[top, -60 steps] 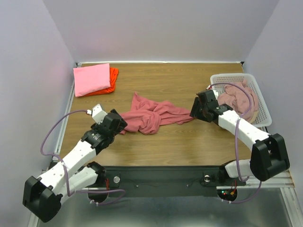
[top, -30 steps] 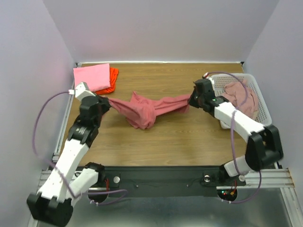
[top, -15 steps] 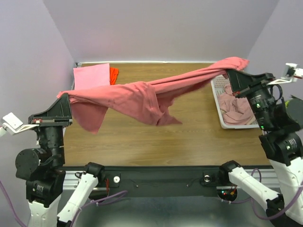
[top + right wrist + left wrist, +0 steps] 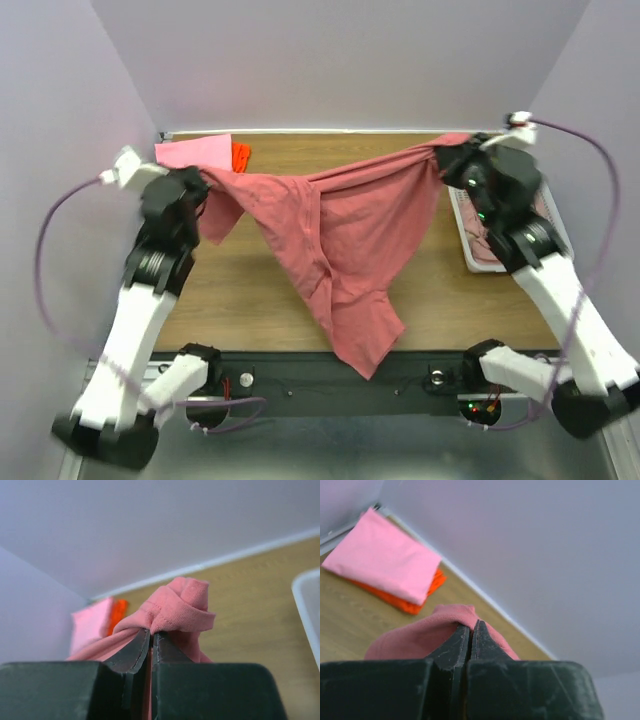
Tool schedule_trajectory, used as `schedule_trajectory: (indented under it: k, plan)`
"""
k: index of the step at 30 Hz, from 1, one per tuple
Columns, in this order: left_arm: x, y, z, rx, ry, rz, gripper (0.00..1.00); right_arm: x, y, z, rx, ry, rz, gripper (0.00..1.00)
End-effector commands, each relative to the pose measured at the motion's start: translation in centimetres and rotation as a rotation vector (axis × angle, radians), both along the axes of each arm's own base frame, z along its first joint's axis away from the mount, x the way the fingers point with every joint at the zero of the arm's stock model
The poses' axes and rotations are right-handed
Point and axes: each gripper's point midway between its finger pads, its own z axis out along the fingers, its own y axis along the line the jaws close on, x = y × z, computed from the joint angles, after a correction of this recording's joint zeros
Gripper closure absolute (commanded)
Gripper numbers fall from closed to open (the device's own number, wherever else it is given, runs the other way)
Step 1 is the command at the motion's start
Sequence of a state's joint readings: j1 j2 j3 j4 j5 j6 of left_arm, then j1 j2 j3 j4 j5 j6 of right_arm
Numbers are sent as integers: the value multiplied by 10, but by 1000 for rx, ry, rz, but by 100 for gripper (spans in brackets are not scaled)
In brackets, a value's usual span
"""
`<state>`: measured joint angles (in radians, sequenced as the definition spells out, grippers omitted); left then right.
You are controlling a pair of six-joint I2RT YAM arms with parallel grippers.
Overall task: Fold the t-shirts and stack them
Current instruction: Flatten the tshirt out
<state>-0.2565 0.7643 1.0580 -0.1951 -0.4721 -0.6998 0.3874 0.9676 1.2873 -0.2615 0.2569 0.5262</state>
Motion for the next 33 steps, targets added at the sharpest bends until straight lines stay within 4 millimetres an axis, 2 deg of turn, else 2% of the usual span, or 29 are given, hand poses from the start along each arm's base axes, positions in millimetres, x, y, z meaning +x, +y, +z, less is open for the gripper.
schedule_trajectory:
  k: [1, 2, 3, 4, 5, 6, 7, 8, 9, 10, 11, 12, 13, 16, 17, 18, 19, 20, 21, 22, 23, 24, 25, 26, 27, 29, 30, 31, 33]
  plan:
    - [86, 5, -84, 99, 236, 73, 100, 61, -1, -109, -51, 266, -153, 100]
    - [105, 4, -95, 109, 258, 57, 100, 80, 2, -156, -89, 374, -172, 100]
    - [139, 7, -124, 119, 352, 41, 100, 88, 3, -174, -78, 418, -176, 99]
    - [155, 5, -134, 125, 399, 10, 100, 96, 5, -193, -76, 468, -167, 91]
    - [177, 3, -151, 130, 499, -9, 97, 105, 9, -218, -73, 534, -143, 66]
    - [182, 4, -158, 141, 549, -3, 80, 107, 9, -226, -72, 556, -142, 48]
    - [186, 3, -162, 154, 578, -13, 70, 109, 6, -229, -66, 568, -161, 35]
    - [188, -2, -163, 154, 589, -34, 57, 109, -3, -229, -80, 567, -209, 1]
    - [189, -6, -158, 155, 573, -50, 8, 109, -6, -225, -84, 558, -225, 0]
    - [189, -15, -145, 187, 526, -88, 2, 109, -10, -222, -115, 548, -236, 0]
    - [187, -20, -138, 191, 500, -106, 2, 109, -11, -217, -129, 535, -231, 0]
    - [179, -26, -121, 189, 450, -117, 2, 109, -11, -213, -145, 528, -223, 0]
    - [172, -36, -127, 198, 451, -146, 1, 109, -11, -211, -170, 523, -213, 0]
    - [154, -53, -121, 187, 411, -188, 1, 109, -2, -217, -243, 532, -129, 0]
    - [146, -71, -124, 184, 413, -230, 2, 109, 8, -218, -251, 534, -67, 0]
    - [138, -79, -122, 177, 404, -255, 1, 110, 14, -221, -265, 538, -27, 0]
    - [128, -90, -139, 180, 437, -287, 1, 114, 28, -228, -294, 546, 59, 0]
    - [117, -113, -147, 178, 445, -340, 1, 116, 34, -234, -310, 556, 100, 0]
    - [104, -125, -164, 166, 477, -377, 1, 119, 41, -236, -317, 556, 141, 0]
    - [95, -137, -173, 158, 487, -411, 1, 123, 54, -256, -349, 586, 222, 0]
    - [82, -160, -182, 141, 499, -477, 1, 132, 61, -251, -355, 568, 250, 0]
    - [68, -166, -202, 137, 536, -501, 1, 136, 69, -255, -367, 567, 297, 0]
    - [60, -174, -210, 130, 546, -523, 1, 142, 76, -260, -368, 572, 328, 0]
    - [45, -191, -218, 133, 557, -575, 1, 157, 82, -267, -371, 580, 335, 0]
    - [32, -194, -236, 110, 595, -583, 1, 165, 85, -277, -377, 594, 337, 0]
    - [17, -205, -252, 93, 621, -619, 1, 181, 85, -287, -385, 607, 315, 0]
    - [10, -209, -261, 84, 638, -632, 1, 188, 87, -313, -394, 652, 316, 0]
    - [-1, -209, -279, 74, 675, -637, 1, 198, 89, -310, -389, 641, 304, 0]
    - [-6, -208, -294, 61, 702, -635, 1, 206, 90, -331, -389, 675, 297, 0]
